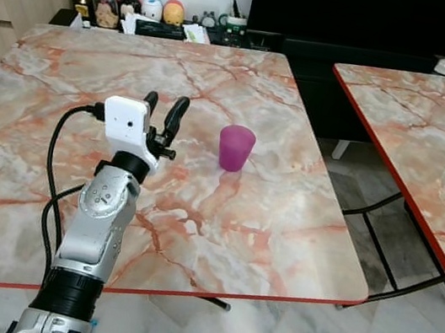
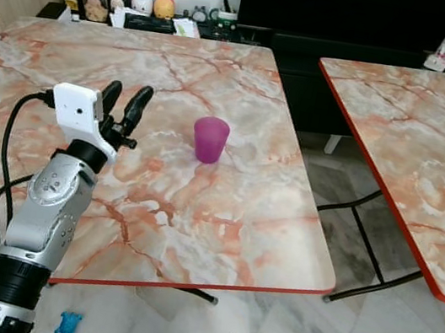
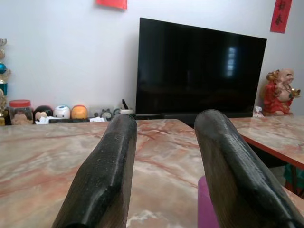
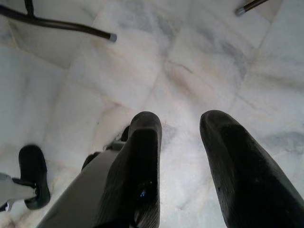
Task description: Setting the table
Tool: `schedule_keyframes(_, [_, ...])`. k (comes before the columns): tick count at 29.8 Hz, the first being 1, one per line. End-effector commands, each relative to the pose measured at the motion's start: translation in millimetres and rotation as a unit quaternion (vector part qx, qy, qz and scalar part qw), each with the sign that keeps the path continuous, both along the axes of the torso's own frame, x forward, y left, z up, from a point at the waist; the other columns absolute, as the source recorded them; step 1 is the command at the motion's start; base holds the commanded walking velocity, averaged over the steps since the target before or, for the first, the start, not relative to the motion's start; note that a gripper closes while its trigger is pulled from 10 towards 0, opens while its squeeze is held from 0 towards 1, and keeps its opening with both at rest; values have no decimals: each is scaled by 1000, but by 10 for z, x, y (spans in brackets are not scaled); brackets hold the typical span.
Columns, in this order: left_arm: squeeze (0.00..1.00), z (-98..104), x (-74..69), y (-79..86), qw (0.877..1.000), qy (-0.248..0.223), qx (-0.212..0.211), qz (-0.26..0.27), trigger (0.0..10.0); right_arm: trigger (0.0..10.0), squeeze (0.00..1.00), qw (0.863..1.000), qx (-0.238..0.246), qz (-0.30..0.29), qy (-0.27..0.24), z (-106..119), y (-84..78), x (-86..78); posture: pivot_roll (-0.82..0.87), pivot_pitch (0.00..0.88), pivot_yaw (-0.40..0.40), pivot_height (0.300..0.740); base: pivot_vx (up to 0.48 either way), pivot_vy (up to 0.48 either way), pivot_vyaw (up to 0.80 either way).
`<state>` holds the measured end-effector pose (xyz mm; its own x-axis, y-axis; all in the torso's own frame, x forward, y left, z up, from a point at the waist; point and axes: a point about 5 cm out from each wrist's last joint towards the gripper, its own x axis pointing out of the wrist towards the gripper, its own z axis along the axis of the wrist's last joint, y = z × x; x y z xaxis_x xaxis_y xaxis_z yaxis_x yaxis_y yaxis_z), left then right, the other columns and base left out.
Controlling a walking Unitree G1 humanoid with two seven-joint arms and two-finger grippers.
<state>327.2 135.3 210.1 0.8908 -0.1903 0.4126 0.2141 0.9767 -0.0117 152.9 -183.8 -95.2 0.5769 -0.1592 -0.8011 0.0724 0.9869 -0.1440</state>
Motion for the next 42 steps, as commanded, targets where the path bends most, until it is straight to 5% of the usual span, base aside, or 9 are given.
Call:
schedule_keyframes(1, [0,27,-13,-40,1000,-2,7,-8,10000,10000,0,1000,-1,5,-15,25,34,55,134,0,-17,740,0,0,0])
schedule_keyframes(27, [0,8,-12,-3,1000,-1,8,0,10000,10000,0,1000,-2,13,-10,17,33,40,134,0,-20,740,0,0,-148])
schedule_keyframes(42, [0,31,-12,-13,1000,-7,7,-3,10000,10000,0,1000,-1,16,-13,21,52,53,134,0,-18,740,275,0,0])
